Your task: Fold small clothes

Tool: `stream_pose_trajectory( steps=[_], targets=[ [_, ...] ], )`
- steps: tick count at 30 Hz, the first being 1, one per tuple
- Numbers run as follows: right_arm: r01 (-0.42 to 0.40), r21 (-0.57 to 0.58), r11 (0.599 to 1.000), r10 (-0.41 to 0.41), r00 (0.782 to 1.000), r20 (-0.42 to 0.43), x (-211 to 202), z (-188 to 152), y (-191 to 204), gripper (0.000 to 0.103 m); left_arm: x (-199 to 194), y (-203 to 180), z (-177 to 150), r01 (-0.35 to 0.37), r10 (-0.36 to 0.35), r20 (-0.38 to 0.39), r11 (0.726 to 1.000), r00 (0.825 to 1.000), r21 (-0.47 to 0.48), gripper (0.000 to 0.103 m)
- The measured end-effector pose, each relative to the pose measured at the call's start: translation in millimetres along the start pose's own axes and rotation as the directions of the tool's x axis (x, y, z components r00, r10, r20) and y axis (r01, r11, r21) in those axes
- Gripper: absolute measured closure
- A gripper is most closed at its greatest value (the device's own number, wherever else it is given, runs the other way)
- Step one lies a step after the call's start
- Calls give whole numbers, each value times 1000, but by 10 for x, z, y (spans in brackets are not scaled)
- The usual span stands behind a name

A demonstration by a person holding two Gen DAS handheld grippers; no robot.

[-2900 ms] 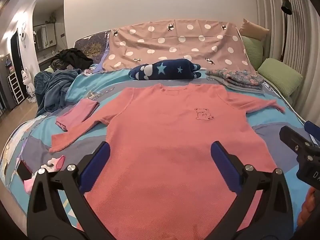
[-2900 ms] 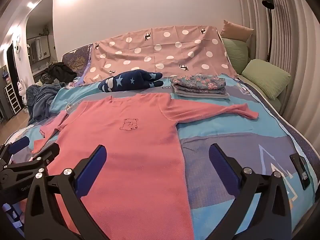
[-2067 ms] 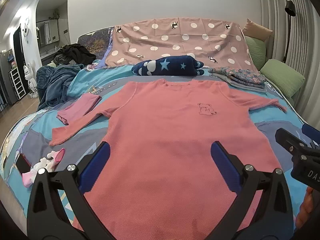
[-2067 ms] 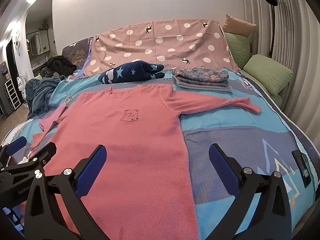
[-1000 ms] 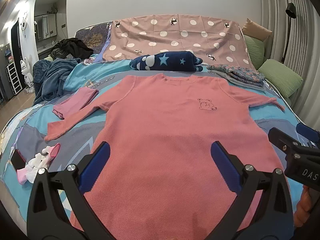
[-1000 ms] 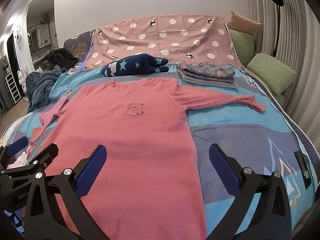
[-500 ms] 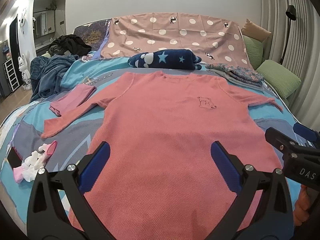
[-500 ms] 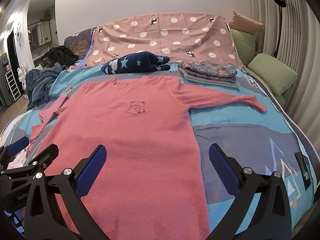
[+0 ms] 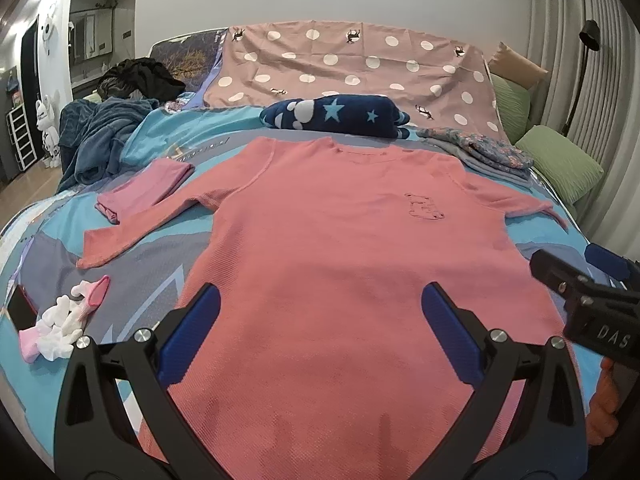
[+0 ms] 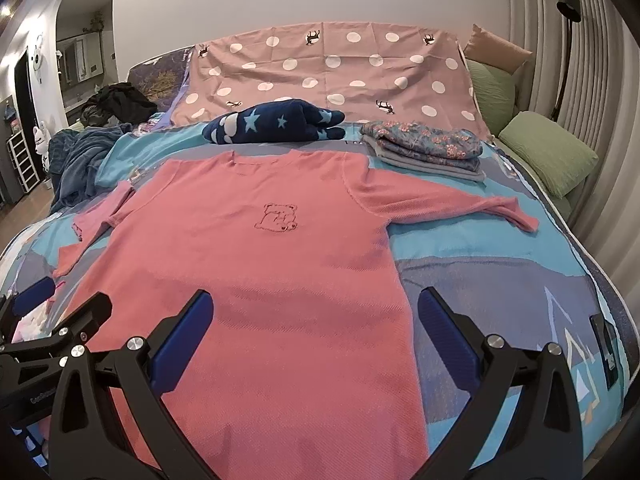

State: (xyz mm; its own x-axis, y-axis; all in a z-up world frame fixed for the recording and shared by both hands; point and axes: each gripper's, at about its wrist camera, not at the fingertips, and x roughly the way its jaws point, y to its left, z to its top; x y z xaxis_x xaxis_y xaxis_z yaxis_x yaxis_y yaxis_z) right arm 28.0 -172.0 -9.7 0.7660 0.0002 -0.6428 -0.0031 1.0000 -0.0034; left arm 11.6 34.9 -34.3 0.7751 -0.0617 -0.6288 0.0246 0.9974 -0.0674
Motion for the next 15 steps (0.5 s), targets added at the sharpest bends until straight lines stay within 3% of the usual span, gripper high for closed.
stream_pose_trajectory(
  steps=[12, 15],
  targets=[
    [20, -29, 999, -21, 999, -24, 178, 106, 121, 1, 146, 206, 36, 7, -8, -21, 999, 1000, -34, 2],
    [30, -36, 999, -32, 999, -34, 232, 126, 129, 1, 196, 308, 89, 57, -59, -36, 997, 998, -49, 5]
  ],
)
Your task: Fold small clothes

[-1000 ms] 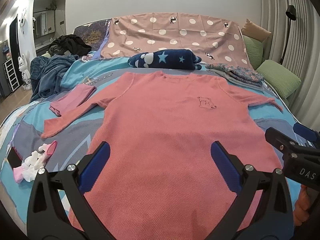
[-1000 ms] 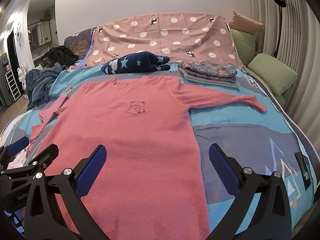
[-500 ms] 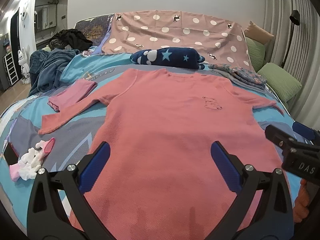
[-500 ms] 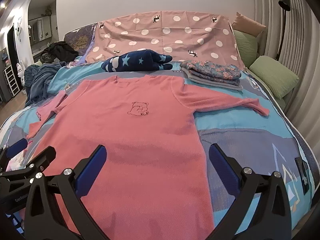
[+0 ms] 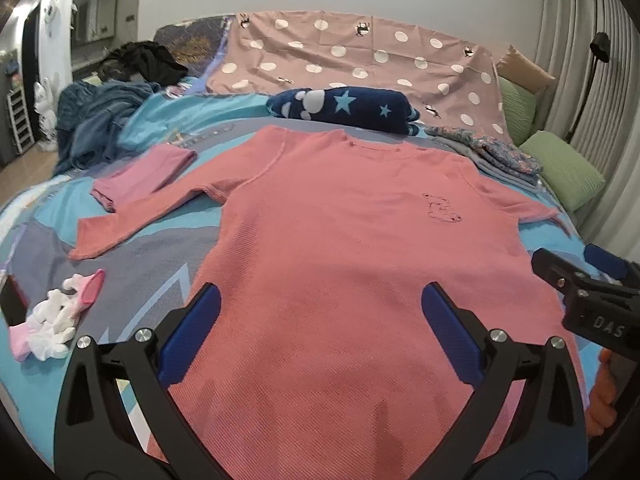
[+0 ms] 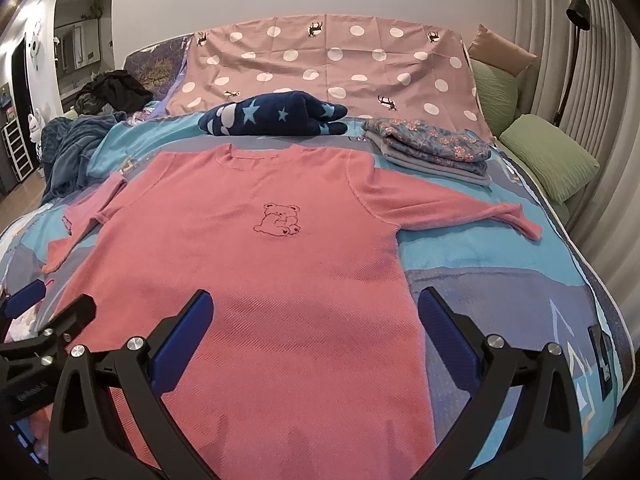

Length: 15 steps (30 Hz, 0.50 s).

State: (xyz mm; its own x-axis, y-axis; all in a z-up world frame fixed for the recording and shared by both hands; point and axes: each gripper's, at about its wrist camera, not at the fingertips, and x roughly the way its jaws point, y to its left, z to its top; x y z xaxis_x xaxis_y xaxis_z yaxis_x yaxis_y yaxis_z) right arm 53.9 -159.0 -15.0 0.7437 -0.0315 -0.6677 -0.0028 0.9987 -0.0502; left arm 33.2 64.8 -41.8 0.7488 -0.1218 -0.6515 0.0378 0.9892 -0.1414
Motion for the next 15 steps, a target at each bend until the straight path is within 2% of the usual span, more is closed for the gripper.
stream_pose_trajectory(
  steps=[3, 4, 5, 7, 9, 10, 12, 13, 14, 15],
  targets=[
    [21, -10, 1000, -21, 1000, -6, 58, 27, 7, 1, 50, 260, 125, 117, -118, -24, 992, 993, -52, 26],
    [26, -12, 1000, -26, 1000, -9, 77, 32, 1, 1, 82, 380, 171, 147, -150, -32, 986, 988, -84, 34],
    [33, -18, 999, -33, 999, -14, 104, 40, -2, 1, 133, 573, 229, 165, -172, -39, 977, 984, -135, 39],
    [41, -20, 999, -42, 999, -21, 154, 55, -20, 1, 238, 926, 305, 144, -154, -34, 967, 987, -211, 52],
    [46, -25, 999, -46, 998, -31, 213, 80, -30, 1, 342, 1228, 343, 89, -103, -40, 961, 994, -260, 58],
    [46, -31, 998, -48, 998, -37, 244, 100, -29, 1, 446, 1476, 358, 58, -80, -59, 949, 995, -311, 61],
    [53, -43, 998, -54, 998, -41, 277, 128, -26, 1, 600, 1868, 338, 39, -88, -97, 906, 991, -420, 67],
    [59, -51, 997, -61, 997, -41, 290, 140, -22, 1, 679, 2074, 312, 38, -103, -108, 876, 989, -482, 69],
    [67, -64, 996, -70, 997, -38, 301, 156, -12, 1, 792, 2379, 260, 25, -113, -121, 823, 986, -568, 70],
    [77, -78, 994, -80, 996, -35, 311, 170, 0, 1, 839, 2537, 226, 9, -108, -126, 795, 986, -607, 73]
  ],
)
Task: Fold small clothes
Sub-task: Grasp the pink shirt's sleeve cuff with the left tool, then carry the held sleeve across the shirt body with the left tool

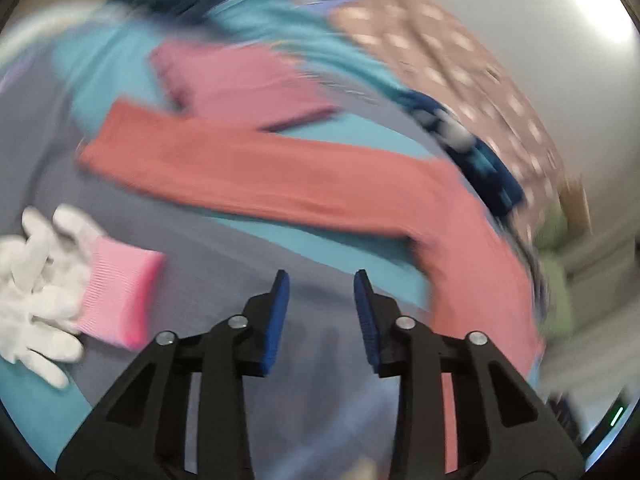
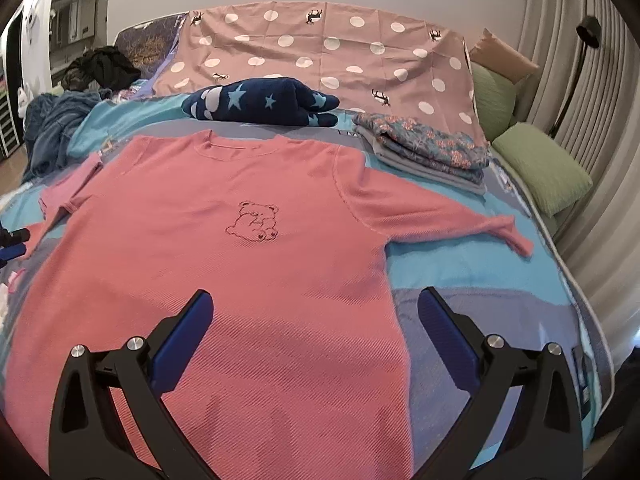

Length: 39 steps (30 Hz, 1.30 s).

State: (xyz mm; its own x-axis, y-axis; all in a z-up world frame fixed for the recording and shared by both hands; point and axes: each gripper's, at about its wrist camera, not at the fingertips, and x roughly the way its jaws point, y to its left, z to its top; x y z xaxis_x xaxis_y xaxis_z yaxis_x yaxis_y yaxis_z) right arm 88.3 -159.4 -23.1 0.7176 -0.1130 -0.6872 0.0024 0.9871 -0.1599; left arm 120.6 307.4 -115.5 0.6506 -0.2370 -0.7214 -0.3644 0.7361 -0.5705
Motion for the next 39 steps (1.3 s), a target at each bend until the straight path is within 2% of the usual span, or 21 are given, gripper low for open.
stream_pose_trajectory(
  steps=[3, 5, 6, 8, 9, 10, 12, 14, 15, 17, 18, 20, 22, 24, 26, 28, 31, 32, 34, 37, 39],
  targets=[
    [25, -34, 999, -24, 1000, 5, 31, 43, 23, 1, 91, 523, 292, -21, 26, 30, 985, 999, -172, 74],
    [39, -43, 998, -39, 999, 3, 69, 61, 20, 1, 152, 833, 440, -25, 40, 46, 957, 998, -289, 74],
    [42, -42, 998, -42, 999, -1, 91, 68, 16, 1, 191, 997, 501, -35, 54, 44, 933, 998, -359, 73],
    [40, -30, 999, -40, 999, -14, 149, 79, -1, 1, 266, 1226, 567, -51, 76, 37, 889, 996, -455, 61],
    [39, -27, 999, -39, 999, -19, 164, 80, -1, 1, 296, 1320, 578, -63, 92, 34, 866, 995, -496, 47],
    [37, -24, 999, -38, 999, -25, 184, 83, -2, 1, 325, 1394, 576, -72, 106, 34, 843, 994, -533, 41],
    [35, -23, 999, -36, 999, -31, 221, 80, 4, 1, 399, 1498, 577, -57, 103, 46, 812, 994, -581, 40],
    [36, -26, 999, -37, 999, -35, 250, 80, 5, 1, 437, 1518, 650, -63, 122, 66, 819, 990, -570, 40],
    [35, -26, 999, -36, 999, -36, 256, 79, 2, 1, 463, 1535, 693, -68, 130, 72, 826, 989, -559, 43],
    [33, -26, 999, -34, 999, -37, 259, 76, -4, 1, 524, 1553, 791, -71, 135, 84, 847, 987, -527, 86],
    [34, -26, 999, -35, 999, -37, 257, 77, 2, 1, 549, 1548, 842, -66, 120, 72, 854, 990, -516, 99],
    [36, -28, 999, -37, 999, -30, 248, 79, -5, 1, 482, 1419, 891, -53, 124, 108, 860, 986, -508, 99],
    [47, -29, 998, -48, 999, -16, 233, 87, -37, 1, 341, 1095, 958, -40, 119, 167, 908, 979, -417, 99],
    [54, -21, 998, -55, 998, -11, 231, 98, -79, 1, 183, 612, 988, -19, 84, 220, 959, 972, -282, 99],
    [50, 2, 999, -50, 999, -13, 241, 102, -141, 1, 45, 33, 963, 51, -17, 244, 990, 970, -132, 99],
    [38, 21, 999, -38, 999, -19, 242, 94, -192, 1, -40, -432, 886, 98, -91, 247, 995, 965, -13, 99],
    [29, 37, 999, -28, 999, -21, 224, 68, -255, 1, -93, -1271, 586, 148, -196, 207, 963, 958, 226, 99],
    [33, 40, 999, -32, 999, -20, 221, 56, -277, 1, -55, -1571, 439, 163, -225, 177, 937, 958, 308, 99],
    [41, 48, 998, -40, 999, -21, 216, 35, -336, 1, 58, -1964, 173, 193, -259, 113, 893, 959, 407, 98],
    [48, 68, 997, -46, 999, -26, 222, -1, -459, 1, 404, -2436, -295, 216, -253, -1, 825, 968, 522, 97],
    [48, 86, 995, -45, 998, -34, 232, -23, -542, 1, 631, -2533, -554, 202, -213, -46, 805, 976, 557, 92]
  ],
)
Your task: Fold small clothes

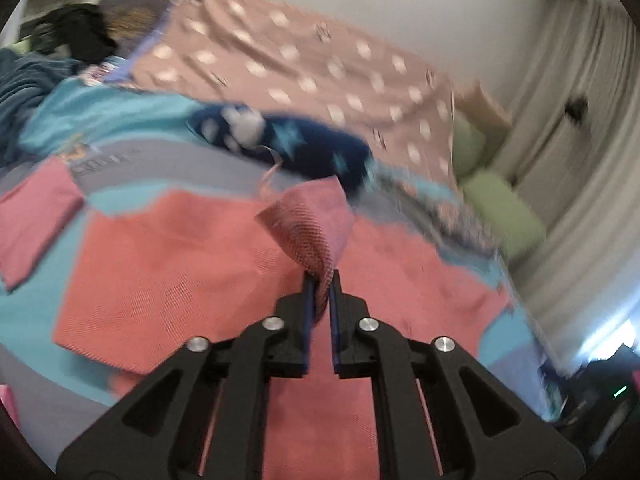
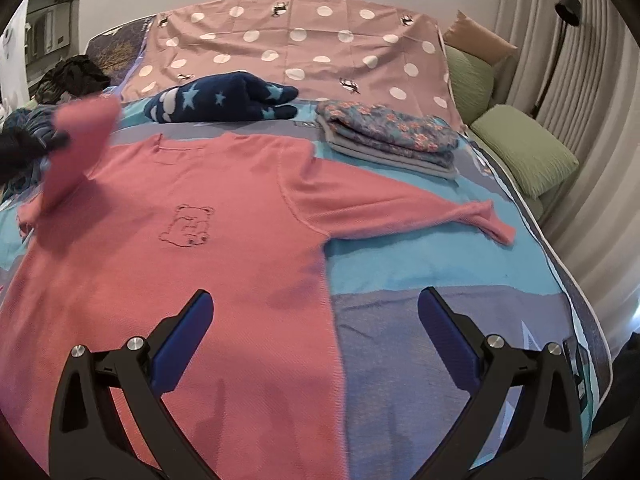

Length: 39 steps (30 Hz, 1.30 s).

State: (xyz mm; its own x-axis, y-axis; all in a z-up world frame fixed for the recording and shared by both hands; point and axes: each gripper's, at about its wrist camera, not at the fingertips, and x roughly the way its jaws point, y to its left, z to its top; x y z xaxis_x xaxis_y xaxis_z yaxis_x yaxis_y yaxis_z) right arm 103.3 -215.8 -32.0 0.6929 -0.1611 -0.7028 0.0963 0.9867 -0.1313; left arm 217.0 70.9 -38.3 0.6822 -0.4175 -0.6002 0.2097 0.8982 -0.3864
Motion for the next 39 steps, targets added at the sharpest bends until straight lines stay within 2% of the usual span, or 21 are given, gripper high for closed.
stream_pose_trajectory(
  steps=[4, 8, 9, 10, 11, 12, 13, 14, 16, 17, 19, 20, 24, 25, 26, 27, 28, 30, 32, 35, 39],
  targets=[
    [-51, 37, 998, 52, 998, -24, 52, 7, -158, 1, 368, -205, -256, 12, -6, -112, 998, 994, 59, 73],
    [-174, 71, 982, 179, 982, -67, 164, 132, -204, 1, 396, -226, -457, -9, 19, -140, 997, 990, 71, 58],
    [-215, 84, 973, 221, 972, -73, 194, 187, -197, 4, 397, -203, -456, -3, 12, -142, 998, 990, 67, 56],
    [-255, 96, 962, 263, 962, -80, 237, 249, -176, 12, 396, -211, -468, 0, 10, -141, 998, 990, 66, 55],
    [-305, 109, 946, 315, 944, -94, 307, 337, -133, 17, 388, -209, -467, -4, 14, -135, 997, 991, 75, 55],
    [-344, 116, 932, 356, 928, -112, 382, 414, -89, 27, 392, -213, -455, -9, 20, -133, 996, 991, 84, 56],
    [-404, 125, 906, 419, 897, -142, 502, 523, -5, 36, 399, -215, -463, -12, 25, -133, 995, 991, 97, 59],
    [-449, 135, 883, 467, 868, -167, 592, 599, 68, 39, 423, -229, -468, -10, 24, -137, 995, 990, 104, 61],
    [-537, 176, 825, 565, 794, -224, 809, 741, 223, 39, 460, -263, -444, -1, 17, -145, 994, 989, 108, 67],
    [-572, 216, 791, 611, 749, -256, 954, 813, 317, 39, 470, -272, -436, -2, 18, -145, 994, 989, 110, 67],
    [-589, 315, 744, 667, 683, -297, 1227, 924, 460, 39, 445, -281, -425, 0, 18, -142, 993, 990, 119, 69],
    [-590, 348, 729, 683, 663, -306, 1329, 964, 522, 39, 437, -284, -424, 1, 16, -141, 992, 990, 123, 69],
    [-587, 381, 714, 699, 622, -351, 1601, 1071, 779, 39, 435, -340, -430, 4, 17, -140, 988, 990, 154, 69],
    [-589, 377, 715, 699, 617, -361, 1640, 1084, 848, 38, 444, -357, -431, 5, 19, -143, 987, 990, 162, 68],
    [-588, 366, 722, 692, 625, -361, 1639, 1088, 895, 39, 464, -379, -431, 3, 23, -148, 985, 989, 174, 69],
    [-586, 342, 734, 679, 642, -357, 1628, 1117, 947, 58, 474, -395, -428, 3, 25, -152, 983, 988, 182, 78],
    [-586, 312, 748, 664, 656, -358, 1603, 1149, 978, 100, 486, -415, -420, 9, 23, -158, 981, 987, 194, 97],
    [-600, 301, 741, 671, 655, -346, 1594, 1201, 977, 99, 454, -466, -375, 0, 31, -141, 977, 990, 215, 97],
    [-619, 319, 718, 694, 671, -260, 1456, 1346, 841, 99, 332, -561, -262, 21, 0, -93, 976, 996, 218, 97],
    [-658, 301, 690, 717, 679, -158, 1233, 1600, 601, 99, 176, -763, -79, 72, -64, -38, 970, 997, 233, 97],
    [-633, 287, 719, 679, 728, -94, 1077, 1747, 192, 99, 196, -1079, 10, 124, -123, -20, 956, 992, 265, 97]
  ],
)
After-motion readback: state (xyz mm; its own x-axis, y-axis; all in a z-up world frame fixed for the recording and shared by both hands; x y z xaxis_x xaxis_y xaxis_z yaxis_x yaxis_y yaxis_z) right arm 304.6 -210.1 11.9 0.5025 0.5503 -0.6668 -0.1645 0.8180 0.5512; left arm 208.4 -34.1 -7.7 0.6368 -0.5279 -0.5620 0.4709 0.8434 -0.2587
